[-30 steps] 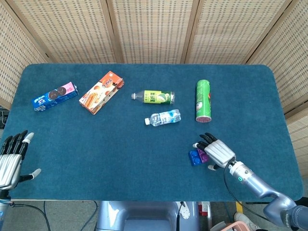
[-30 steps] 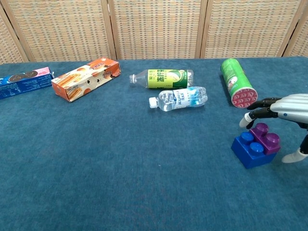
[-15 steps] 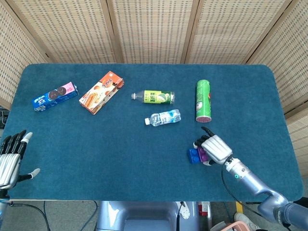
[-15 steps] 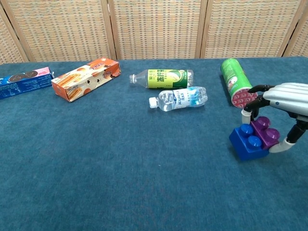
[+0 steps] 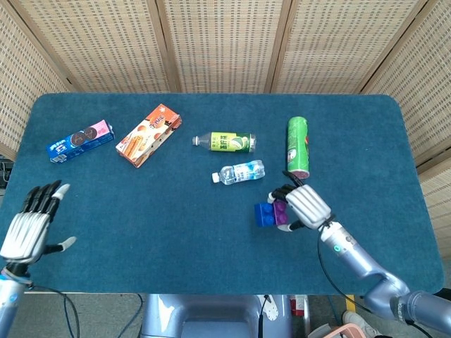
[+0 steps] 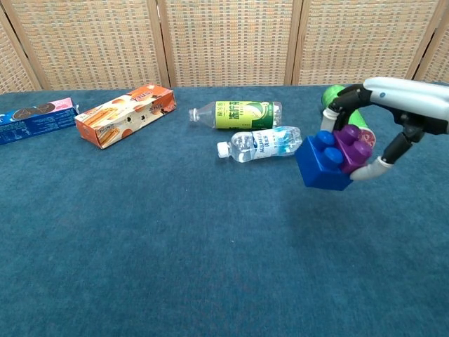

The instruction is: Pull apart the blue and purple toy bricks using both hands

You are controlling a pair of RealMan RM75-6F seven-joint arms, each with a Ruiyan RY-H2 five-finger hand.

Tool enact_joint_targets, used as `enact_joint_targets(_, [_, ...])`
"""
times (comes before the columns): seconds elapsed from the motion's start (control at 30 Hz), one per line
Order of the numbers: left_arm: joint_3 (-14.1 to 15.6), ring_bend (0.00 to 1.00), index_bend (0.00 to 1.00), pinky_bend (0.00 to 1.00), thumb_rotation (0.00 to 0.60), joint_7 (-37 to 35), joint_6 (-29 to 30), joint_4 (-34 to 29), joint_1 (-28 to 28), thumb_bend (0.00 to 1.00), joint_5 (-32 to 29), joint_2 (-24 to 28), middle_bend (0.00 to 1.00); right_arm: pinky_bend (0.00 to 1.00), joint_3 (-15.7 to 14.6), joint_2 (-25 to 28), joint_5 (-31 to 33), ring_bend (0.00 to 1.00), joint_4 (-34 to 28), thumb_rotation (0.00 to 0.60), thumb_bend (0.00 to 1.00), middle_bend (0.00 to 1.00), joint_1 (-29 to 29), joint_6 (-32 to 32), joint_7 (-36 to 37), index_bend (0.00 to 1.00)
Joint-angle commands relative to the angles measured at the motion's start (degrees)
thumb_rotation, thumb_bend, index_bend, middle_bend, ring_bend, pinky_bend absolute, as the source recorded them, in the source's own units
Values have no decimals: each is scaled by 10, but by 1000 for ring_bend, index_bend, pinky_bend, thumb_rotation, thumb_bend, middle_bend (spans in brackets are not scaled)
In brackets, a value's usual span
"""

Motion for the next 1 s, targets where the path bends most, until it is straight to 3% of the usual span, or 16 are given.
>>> enact_joint_targets(0.03, [-39,0,0,0,600,-29,-63,17,-66,0,2,-24,0,9,48,-11,75,360,-41,600,157,544,30,-50,-5,552])
enact_joint_targets(0.2, [-74,0,0,0,600,-62,-142,39,-140,0,-26,-72,0,9,99,-47,182,360,-61,600,157,549,61,-97,-41,558])
enact_joint_targets(0.6, [-129,0,0,0,600,-82,-269,76,-265,0,-125,-171,0,9,156,-121,385,360,-84,600,169,558,110,-114,-141,567])
enact_joint_targets(1.0, [-153,0,0,0,600,-85,-305,113,-333,0,-225,-238,66,9,181,-139,465,360,-112,600,169,562,123,-106,-141,571])
